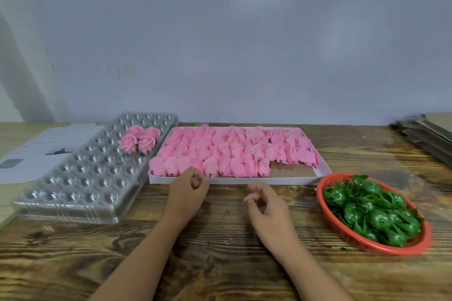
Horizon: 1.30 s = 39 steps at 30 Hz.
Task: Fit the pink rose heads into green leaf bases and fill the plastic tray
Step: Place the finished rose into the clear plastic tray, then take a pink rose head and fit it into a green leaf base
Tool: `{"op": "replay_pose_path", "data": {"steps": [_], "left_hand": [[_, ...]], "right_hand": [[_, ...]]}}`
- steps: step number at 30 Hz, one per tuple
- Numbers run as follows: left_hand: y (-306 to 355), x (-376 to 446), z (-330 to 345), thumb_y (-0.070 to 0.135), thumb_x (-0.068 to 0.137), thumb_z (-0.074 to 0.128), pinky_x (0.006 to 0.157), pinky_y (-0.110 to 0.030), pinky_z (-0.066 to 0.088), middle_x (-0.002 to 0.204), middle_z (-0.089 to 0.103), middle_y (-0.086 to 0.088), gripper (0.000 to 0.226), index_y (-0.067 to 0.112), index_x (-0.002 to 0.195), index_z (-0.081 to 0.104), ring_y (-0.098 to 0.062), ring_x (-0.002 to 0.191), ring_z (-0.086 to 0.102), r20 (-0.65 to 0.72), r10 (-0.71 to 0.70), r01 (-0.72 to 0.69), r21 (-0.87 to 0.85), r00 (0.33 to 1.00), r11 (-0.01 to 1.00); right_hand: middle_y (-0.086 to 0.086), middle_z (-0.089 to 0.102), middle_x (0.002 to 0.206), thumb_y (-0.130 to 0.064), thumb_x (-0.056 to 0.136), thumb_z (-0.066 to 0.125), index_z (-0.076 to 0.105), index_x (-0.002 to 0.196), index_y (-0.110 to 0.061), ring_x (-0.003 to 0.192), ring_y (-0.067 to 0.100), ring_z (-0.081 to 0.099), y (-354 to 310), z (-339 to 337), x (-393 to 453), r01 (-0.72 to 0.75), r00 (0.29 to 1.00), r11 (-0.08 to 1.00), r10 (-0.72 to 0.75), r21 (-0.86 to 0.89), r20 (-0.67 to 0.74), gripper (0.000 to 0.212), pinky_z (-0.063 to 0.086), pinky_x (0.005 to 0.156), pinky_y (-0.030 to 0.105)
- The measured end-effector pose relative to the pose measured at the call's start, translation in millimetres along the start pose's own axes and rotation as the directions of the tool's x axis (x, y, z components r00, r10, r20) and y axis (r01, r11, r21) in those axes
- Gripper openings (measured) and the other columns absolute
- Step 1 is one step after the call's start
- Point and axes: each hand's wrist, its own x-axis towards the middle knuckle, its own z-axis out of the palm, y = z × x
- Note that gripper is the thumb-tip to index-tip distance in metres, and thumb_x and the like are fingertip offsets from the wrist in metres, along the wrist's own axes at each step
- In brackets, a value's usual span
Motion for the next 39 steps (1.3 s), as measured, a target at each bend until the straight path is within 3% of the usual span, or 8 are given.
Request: {"op": "replay_pose_path", "data": {"steps": [8,11,14,17,23,32,36,39], "left_hand": [[-5,1,1,0.018,0.094,0.068,0.056,-0.009,0.041,0.066,0.061,-0.010,0.014,0.020,0.082,0.063,0.000,0.057,0.052,0.075,0.009,-0.012,0.040,0.997,0.999],[-6,1,2,0.018,0.094,0.068,0.055,-0.008,0.041,0.067,0.062,-0.010,0.014,0.021,0.081,0.062,0.001,0.058,0.054,0.073,0.009,-0.011,0.031,0.997,0.999],[-8,2,3,0.020,0.094,0.068,0.055,-0.009,0.040,0.066,0.062,-0.010,0.016,0.024,0.080,0.062,0.000,0.057,0.052,0.067,0.003,-0.005,0.026,0.998,1.000],[-9,4,3,0.022,0.094,0.068,0.055,-0.010,0.040,0.062,0.059,-0.004,0.016,0.025,0.079,0.061,0.000,0.057,0.053,0.066,-0.005,0.005,0.011,0.998,1.000],[-9,4,4,0.020,0.094,0.068,0.052,-0.009,0.043,0.062,0.056,0.001,0.015,0.023,0.081,0.062,0.002,0.058,0.055,0.055,-0.014,0.016,-0.030,0.998,0.999],[-8,3,3,0.018,0.094,0.068,0.051,-0.009,0.044,0.064,0.056,-0.002,0.014,0.020,0.082,0.063,0.001,0.059,0.055,0.056,-0.021,0.025,-0.065,0.998,0.998],[-7,3,2,0.019,0.095,0.067,0.049,-0.009,0.044,0.066,0.058,-0.004,0.013,0.020,0.083,0.063,0.003,0.060,0.056,0.064,-0.027,0.031,-0.063,0.998,0.998],[-7,3,3,0.019,0.095,0.067,0.049,-0.009,0.043,0.065,0.057,-0.002,0.013,0.020,0.083,0.063,0.003,0.059,0.055,0.063,-0.027,0.031,-0.063,0.998,0.997]], "right_hand": [[-0.022,0.065,0.081,-0.022,0.086,0.065,0.064,0.095,-0.035,0.077,-0.003,0.061,-50,-78,1,0.139,0.989,0.940,-0.147,-0.310,-0.002,0.016,0.047,0.066,0.016],[-0.013,0.069,0.077,-0.023,0.084,0.068,0.066,0.088,-0.031,0.073,0.005,0.063,-59,-128,14,0.005,0.999,0.846,-0.030,-0.534,-0.038,0.009,0.047,0.067,0.029],[-0.007,0.071,0.097,-0.017,0.081,0.065,0.067,0.097,-0.031,0.087,0.015,0.061,-53,-166,25,-0.156,0.982,0.705,0.183,-0.692,-0.035,0.021,0.044,0.074,0.028],[-0.008,0.065,0.098,-0.015,0.081,0.063,0.064,0.103,-0.034,0.082,0.012,0.055,-43,-177,32,-0.173,0.951,0.614,0.308,-0.770,0.033,0.029,0.040,0.063,0.023],[-0.003,0.067,0.116,-0.014,0.082,0.060,0.066,0.110,-0.034,0.104,0.018,0.061,-25,-171,39,-0.165,0.926,0.539,0.373,-0.826,0.058,0.035,0.052,0.089,0.031],[-0.003,0.067,0.117,-0.004,0.082,0.051,0.067,0.115,-0.031,0.106,0.019,0.061,-31,-167,42,-0.163,0.906,0.530,0.414,-0.832,0.086,0.046,0.053,0.090,0.030],[0.003,0.067,0.117,-0.012,0.086,0.050,0.066,0.119,-0.022,0.108,0.024,0.061,-37,-154,53,-0.184,0.959,0.575,0.283,-0.797,-0.017,0.038,0.052,0.091,0.037],[0.010,0.068,0.109,-0.017,0.085,0.054,0.066,0.113,-0.011,0.099,0.029,0.061,-40,-133,69,-0.163,0.983,0.660,0.169,-0.733,-0.067,0.031,0.050,0.079,0.036]]}}
